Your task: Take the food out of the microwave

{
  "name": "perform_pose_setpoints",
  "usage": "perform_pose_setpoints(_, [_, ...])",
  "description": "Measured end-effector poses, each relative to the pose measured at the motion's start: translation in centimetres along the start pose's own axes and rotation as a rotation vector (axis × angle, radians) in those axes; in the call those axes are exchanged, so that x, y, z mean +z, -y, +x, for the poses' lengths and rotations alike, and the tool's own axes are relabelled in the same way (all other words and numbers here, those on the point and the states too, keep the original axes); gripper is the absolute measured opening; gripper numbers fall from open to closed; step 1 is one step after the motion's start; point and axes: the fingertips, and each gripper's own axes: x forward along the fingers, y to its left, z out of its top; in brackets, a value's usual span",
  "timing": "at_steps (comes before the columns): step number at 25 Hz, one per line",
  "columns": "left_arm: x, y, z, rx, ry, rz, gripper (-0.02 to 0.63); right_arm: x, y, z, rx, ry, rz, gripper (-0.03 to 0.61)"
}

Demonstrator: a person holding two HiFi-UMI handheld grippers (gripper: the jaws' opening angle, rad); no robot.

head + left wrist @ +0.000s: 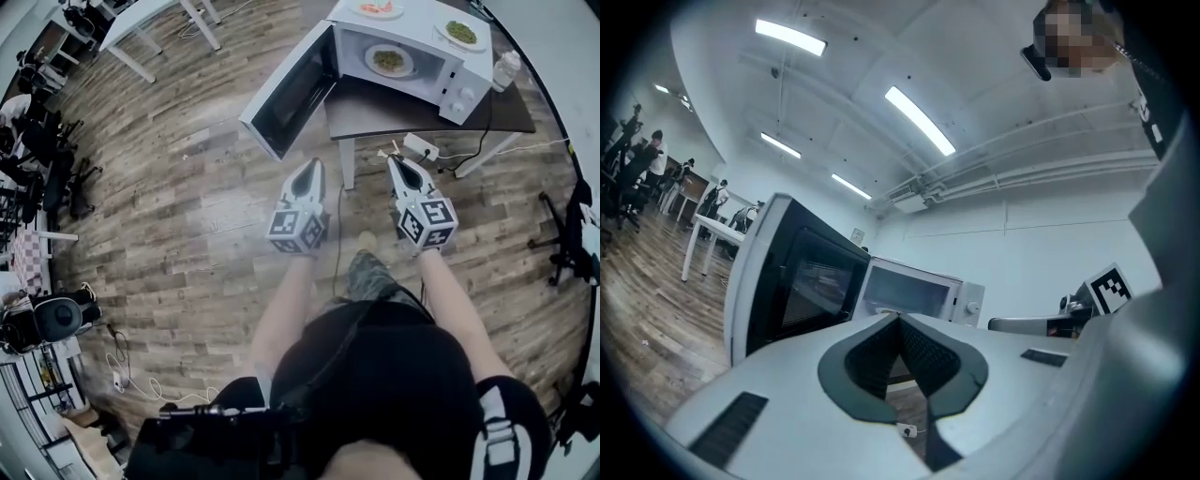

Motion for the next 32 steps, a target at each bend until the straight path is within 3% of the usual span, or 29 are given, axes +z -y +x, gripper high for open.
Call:
perform_pose_setpoints(20, [-0.8, -0.7, 16.9, -0.087, -0.077, 0.035, 0.009, 0.9, 12.5, 10.3, -0.051, -0.063, 0.043, 0.002])
perform_pose_setpoints(32, [-2.0, -0.5, 20.9, -0.136, -0.110, 0.035, 0.009, -0.7, 15.0, 13.7, -0.066, -0.098, 0.083, 0.002])
